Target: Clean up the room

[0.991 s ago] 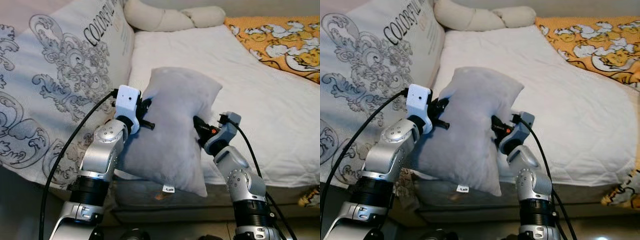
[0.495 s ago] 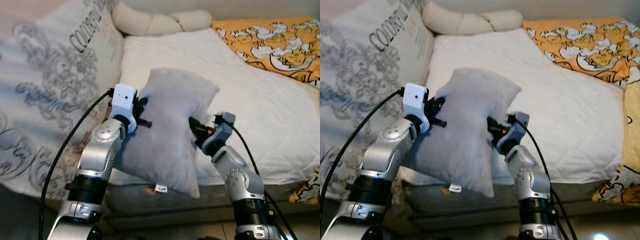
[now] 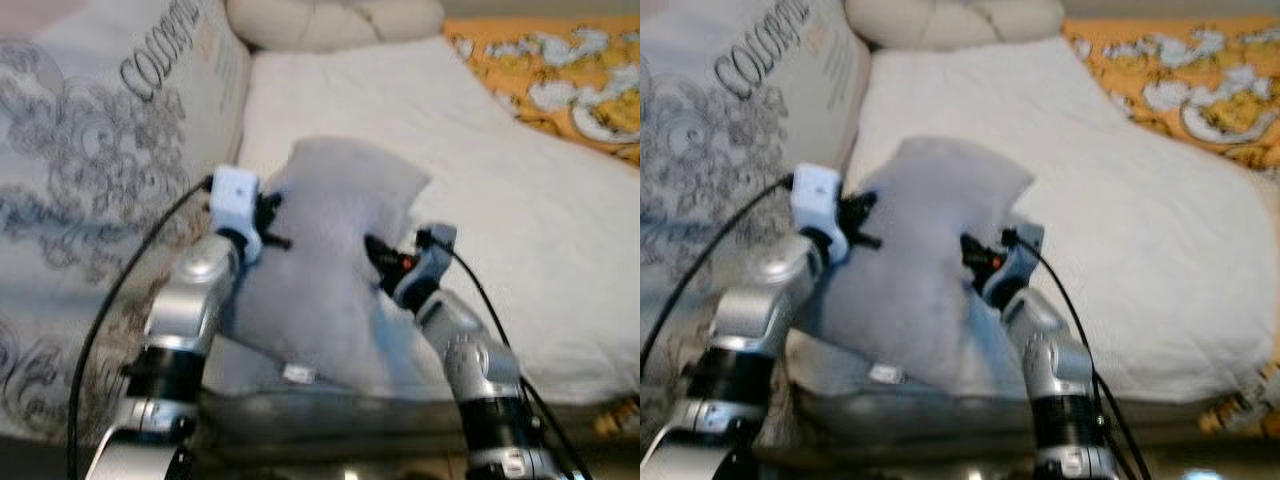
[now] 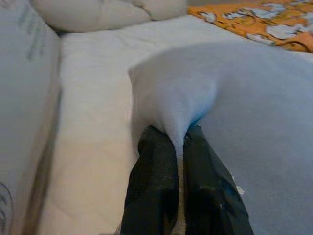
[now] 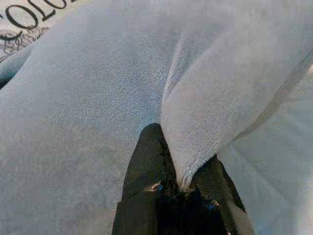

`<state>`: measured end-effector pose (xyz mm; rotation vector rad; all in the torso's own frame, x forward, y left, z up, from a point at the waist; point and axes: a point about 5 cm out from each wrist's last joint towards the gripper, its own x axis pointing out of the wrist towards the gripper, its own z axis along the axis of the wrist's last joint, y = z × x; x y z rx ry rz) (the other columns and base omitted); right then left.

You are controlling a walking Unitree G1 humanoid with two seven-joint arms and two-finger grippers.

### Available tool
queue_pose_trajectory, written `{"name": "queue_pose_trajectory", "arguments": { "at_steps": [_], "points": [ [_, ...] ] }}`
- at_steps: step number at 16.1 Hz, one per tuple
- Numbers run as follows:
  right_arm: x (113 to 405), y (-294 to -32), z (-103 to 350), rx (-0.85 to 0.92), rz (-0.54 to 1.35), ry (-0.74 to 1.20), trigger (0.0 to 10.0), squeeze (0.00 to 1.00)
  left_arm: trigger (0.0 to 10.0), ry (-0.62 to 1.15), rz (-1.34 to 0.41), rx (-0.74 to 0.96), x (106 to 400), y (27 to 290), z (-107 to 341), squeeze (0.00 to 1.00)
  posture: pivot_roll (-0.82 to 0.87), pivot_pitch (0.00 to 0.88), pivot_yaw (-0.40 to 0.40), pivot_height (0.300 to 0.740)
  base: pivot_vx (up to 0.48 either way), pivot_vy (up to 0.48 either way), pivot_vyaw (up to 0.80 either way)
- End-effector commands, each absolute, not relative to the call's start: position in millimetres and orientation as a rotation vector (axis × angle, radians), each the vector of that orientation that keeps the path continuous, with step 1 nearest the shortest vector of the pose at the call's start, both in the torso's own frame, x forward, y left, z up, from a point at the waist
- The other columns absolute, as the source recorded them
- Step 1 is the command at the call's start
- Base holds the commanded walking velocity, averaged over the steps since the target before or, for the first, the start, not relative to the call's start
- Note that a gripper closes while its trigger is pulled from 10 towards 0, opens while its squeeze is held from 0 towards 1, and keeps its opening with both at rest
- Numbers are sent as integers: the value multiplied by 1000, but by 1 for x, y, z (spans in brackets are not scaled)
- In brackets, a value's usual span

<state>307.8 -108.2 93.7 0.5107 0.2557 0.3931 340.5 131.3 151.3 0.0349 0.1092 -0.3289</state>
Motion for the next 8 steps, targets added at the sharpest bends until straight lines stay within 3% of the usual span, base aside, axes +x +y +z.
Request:
{"name": "queue_pose_trajectory", "arguments": {
  "at_steps": [1, 5, 6, 8],
  "points": [
    [311, -114, 99, 503, 384, 235, 10000, 0, 10000, 62, -350, 40, 342, 123, 162, 0, -31, 0, 63, 740, 277, 0, 0],
    [311, -120, 93, 567, 315, 260, 10000, 0, 10000, 61, -370, 76, 343, 121, 161, 0, -33, 0, 68, 740, 64, 0, 0],
    [311, -124, 89, 553, 282, 258, 10000, 1000, 10000, 58, -368, 90, 344, 122, 161, 0, -36, 0, 71, 740, 0, 0, 0],
    [309, -140, 78, 505, 177, 280, 10000, 1000, 10000, 47, -378, 132, 350, 123, 163, 0, -40, 0, 77, 740, 0, 0, 0]
  ]
}}
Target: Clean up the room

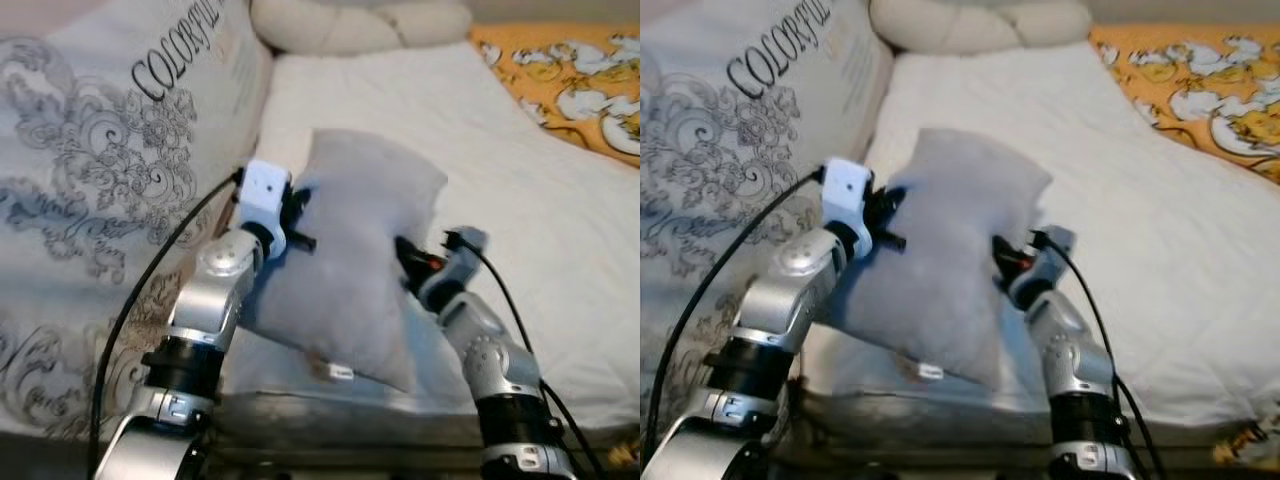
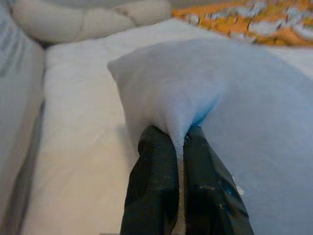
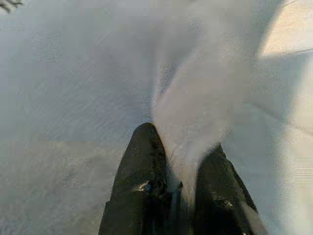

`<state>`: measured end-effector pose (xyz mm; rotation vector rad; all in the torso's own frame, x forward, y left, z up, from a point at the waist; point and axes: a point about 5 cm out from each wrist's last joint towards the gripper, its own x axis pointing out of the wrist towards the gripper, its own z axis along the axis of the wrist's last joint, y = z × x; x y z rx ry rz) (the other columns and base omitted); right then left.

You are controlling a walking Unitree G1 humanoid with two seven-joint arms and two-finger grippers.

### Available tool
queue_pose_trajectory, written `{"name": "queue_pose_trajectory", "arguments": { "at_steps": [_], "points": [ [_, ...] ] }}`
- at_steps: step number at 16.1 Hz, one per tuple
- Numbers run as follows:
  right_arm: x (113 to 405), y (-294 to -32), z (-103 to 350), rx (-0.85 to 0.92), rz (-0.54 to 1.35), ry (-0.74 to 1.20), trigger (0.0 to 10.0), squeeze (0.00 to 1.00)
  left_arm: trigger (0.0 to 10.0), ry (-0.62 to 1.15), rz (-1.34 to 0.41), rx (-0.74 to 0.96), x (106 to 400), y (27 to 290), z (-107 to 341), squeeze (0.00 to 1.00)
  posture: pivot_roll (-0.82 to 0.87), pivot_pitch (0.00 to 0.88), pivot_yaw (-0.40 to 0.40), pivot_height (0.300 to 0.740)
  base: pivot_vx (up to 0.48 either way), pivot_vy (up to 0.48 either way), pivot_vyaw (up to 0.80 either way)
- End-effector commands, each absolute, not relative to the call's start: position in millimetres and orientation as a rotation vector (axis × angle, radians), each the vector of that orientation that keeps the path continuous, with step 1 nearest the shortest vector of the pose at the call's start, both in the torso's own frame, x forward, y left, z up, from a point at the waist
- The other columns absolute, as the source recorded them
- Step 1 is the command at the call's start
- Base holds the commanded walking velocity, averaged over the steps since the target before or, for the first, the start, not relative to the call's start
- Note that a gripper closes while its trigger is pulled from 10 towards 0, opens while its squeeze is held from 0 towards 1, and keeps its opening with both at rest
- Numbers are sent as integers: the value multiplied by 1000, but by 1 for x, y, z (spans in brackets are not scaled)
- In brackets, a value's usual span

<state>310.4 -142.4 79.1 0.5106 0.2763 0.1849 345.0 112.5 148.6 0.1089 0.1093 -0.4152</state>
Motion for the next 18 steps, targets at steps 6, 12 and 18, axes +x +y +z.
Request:
{"name": "queue_pose_trajectory", "arguments": {
  "at_steps": [6, 12, 18],
  "points": [
    [305, -159, 71, 450, 113, 268, 10000, 1000, 10000, 42, -361, 340, 375, 134, 166, 0, -66, 0, 91, 740, 0, 0, 0],
    [290, -148, 99, 333, 456, 162, 10000, 1000, 10000, 47, -206, 437, 406, 162, 188, 0, -126, 0, 112, 740, 0, 0, 0],
    [285, -159, 106, 148, 324, 162, 10000, 0, 10000, -9, -245, 250, 403, 144, 184, 0, -132, 0, 104, 740, 0, 0, 0]
  ]
}}
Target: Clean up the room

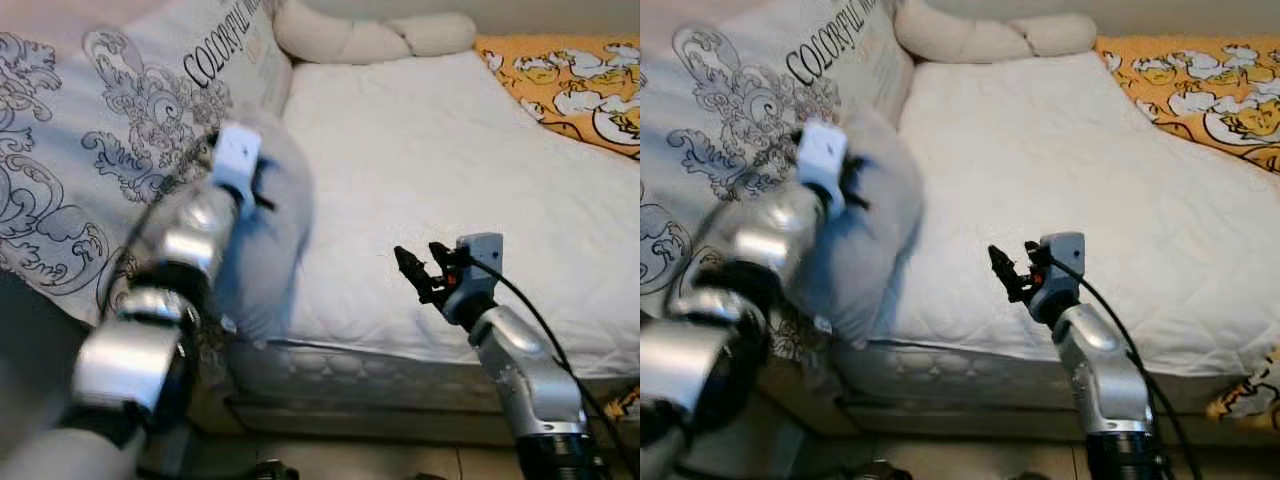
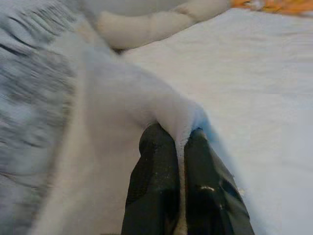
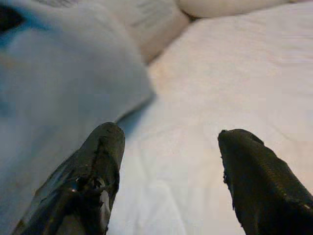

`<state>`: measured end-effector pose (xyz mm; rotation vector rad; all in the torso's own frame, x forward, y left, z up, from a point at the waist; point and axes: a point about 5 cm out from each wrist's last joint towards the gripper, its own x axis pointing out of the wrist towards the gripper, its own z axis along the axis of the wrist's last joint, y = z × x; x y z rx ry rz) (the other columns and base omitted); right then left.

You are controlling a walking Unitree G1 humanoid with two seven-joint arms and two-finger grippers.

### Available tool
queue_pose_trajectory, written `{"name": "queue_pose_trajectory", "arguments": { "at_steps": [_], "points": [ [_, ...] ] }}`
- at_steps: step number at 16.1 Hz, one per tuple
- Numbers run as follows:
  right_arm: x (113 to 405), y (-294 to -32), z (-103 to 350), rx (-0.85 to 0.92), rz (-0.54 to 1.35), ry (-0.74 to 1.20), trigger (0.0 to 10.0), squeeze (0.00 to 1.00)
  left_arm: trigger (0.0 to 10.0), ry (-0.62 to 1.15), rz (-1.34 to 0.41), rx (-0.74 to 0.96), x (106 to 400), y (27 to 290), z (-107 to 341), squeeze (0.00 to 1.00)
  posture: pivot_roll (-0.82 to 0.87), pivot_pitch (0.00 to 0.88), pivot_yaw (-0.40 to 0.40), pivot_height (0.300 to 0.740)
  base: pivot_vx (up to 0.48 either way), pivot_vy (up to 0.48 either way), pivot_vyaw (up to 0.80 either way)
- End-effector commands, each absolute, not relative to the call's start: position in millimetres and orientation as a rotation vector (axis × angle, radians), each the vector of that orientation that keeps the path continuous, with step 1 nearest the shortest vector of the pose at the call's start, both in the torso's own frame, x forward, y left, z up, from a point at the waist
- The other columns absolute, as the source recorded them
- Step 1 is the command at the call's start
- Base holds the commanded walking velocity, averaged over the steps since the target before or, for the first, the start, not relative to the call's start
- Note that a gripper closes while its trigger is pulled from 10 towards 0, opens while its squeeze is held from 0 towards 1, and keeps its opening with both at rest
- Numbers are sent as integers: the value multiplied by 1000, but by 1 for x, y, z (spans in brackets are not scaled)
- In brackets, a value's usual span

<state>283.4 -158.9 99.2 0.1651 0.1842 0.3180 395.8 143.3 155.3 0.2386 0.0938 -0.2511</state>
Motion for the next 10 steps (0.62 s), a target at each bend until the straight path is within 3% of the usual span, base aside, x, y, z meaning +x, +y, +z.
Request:
{"name": "queue_pose_trajectory", "arguments": {
  "at_steps": [1, 7, 10],
  "points": [
    [283, -159, 104, 170, 267, 164, 10000, 0, 10000, -37, -289, 178, 396, 132, 175, 0, -119, 0, 87, 740, 0, 0, 0],
    [280, -150, 110, 184, 225, 96, 10000, 0, 10000, -135, -278, 109, 372, 127, 166, 0, -96, 0, 58, 740, 0, 0, 0],
    [280, -143, 111, 165, 305, 106, 10000, 0, 10000, -145, -221, 124, 369, 137, 168, 0, -91, 0, 54, 740, 270, 0, 0]
  ]
}}
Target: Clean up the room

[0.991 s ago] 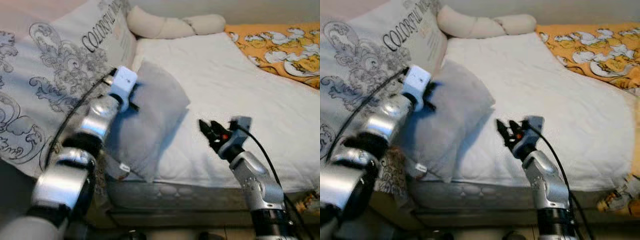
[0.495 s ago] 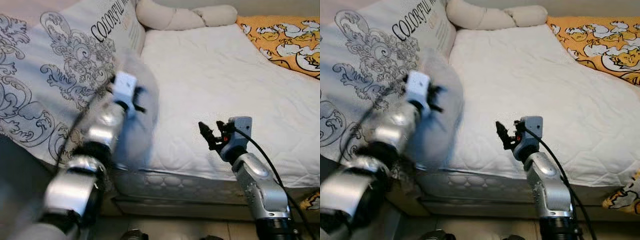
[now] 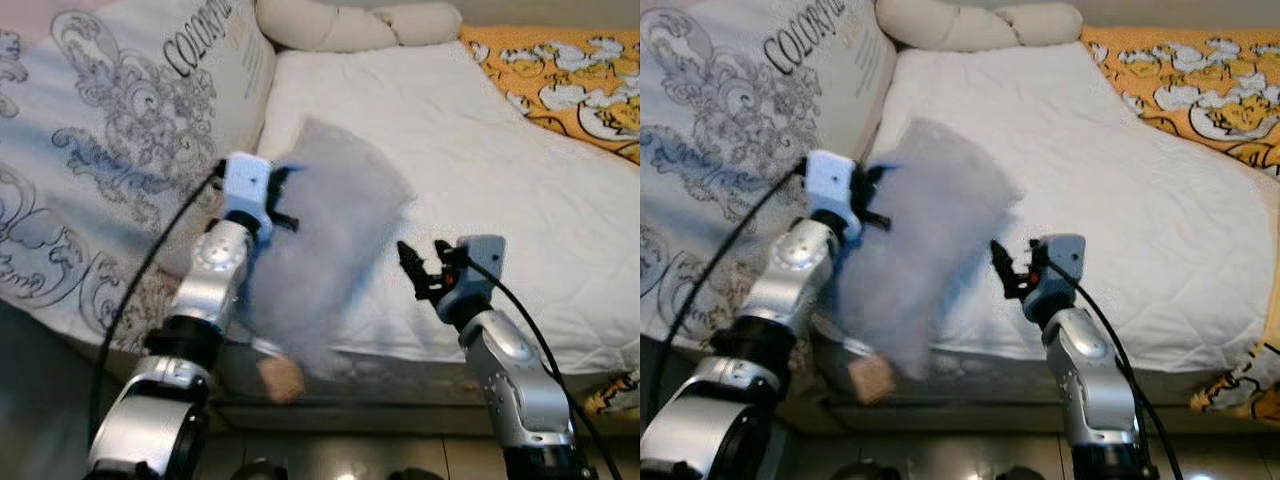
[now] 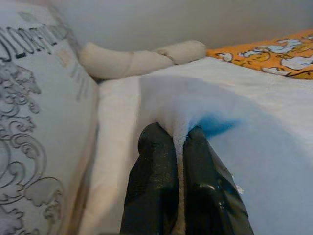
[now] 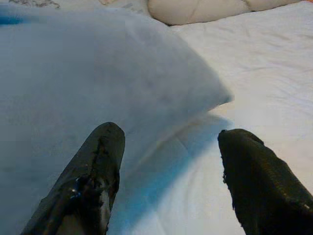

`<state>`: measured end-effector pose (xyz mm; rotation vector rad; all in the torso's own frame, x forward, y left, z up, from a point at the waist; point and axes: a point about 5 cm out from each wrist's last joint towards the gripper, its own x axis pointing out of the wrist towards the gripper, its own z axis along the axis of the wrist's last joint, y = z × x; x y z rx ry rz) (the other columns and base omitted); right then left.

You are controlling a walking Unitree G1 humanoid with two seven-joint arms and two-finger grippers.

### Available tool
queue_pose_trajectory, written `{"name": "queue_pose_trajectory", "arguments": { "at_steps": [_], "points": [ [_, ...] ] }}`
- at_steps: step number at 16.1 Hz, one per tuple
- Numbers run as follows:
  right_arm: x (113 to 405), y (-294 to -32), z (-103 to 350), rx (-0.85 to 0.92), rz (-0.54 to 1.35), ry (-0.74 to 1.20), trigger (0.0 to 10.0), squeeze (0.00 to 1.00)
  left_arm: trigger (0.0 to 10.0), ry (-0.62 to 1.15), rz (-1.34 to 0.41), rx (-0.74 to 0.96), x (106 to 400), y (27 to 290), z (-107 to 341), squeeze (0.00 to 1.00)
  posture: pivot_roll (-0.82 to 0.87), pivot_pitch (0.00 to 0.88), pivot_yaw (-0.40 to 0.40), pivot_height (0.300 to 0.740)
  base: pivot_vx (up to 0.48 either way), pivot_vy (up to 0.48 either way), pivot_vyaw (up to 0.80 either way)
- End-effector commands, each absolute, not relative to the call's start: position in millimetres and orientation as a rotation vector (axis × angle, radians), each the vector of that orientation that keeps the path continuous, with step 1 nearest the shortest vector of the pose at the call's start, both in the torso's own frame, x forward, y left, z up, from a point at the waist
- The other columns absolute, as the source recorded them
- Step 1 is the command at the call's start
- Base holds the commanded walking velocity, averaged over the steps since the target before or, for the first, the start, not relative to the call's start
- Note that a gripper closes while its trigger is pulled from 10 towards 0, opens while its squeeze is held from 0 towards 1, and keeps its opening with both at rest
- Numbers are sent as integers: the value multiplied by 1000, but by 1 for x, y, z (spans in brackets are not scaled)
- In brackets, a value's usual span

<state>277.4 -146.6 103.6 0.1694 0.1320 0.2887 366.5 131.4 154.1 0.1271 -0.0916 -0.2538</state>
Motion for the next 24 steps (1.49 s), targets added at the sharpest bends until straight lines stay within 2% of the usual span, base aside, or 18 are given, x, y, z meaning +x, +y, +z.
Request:
{"name": "queue_pose_trajectory", "arguments": {
  "at_steps": [1, 3, 9, 15, 17, 20, 24],
  "points": [
    [280, -142, 112, 152, 321, 106, 10000, 0, 10000, -152, -218, 131, 368, 139, 171, 0, -90, 0, 54, 740, 307, 0, 800],
    [282, -142, 111, 163, 303, 103, 10000, 0, 10000, -157, -212, 140, 368, 143, 174, 0, -89, 0, 57, 740, 334, 0, 800],
    [278, -141, 104, 210, 295, 155, 10000, 0, 10000, -139, -208, 156, 366, 152, 173, 0, -92, 0, 67, 740, 332, 0, -133],
    [275, -138, 101, 166, 318, 162, 10000, 0, 10000, -129, -210, 167, 365, 153, 173, 0, -90, 0, 67, 740, 326, 0, 0],
    [274, -138, 100, 166, 322, 166, 10000, 0, 10000, -126, -217, 156, 364, 153, 172, 0, -91, 0, 69, 740, 0, 0, 0],
    [273, -140, 98, 163, 318, 182, 10000, 0, 10000, -99, -253, 242, 366, 151, 168, 0, -91, 0, 68, 740, 0, 0, 0],
    [275, -145, 104, 85, 364, 150, 10000, 0, 10000, -56, -285, 392, 382, 152, 171, 0, -121, 0, 90, 740, 0, 0, 0]
  ]
}}
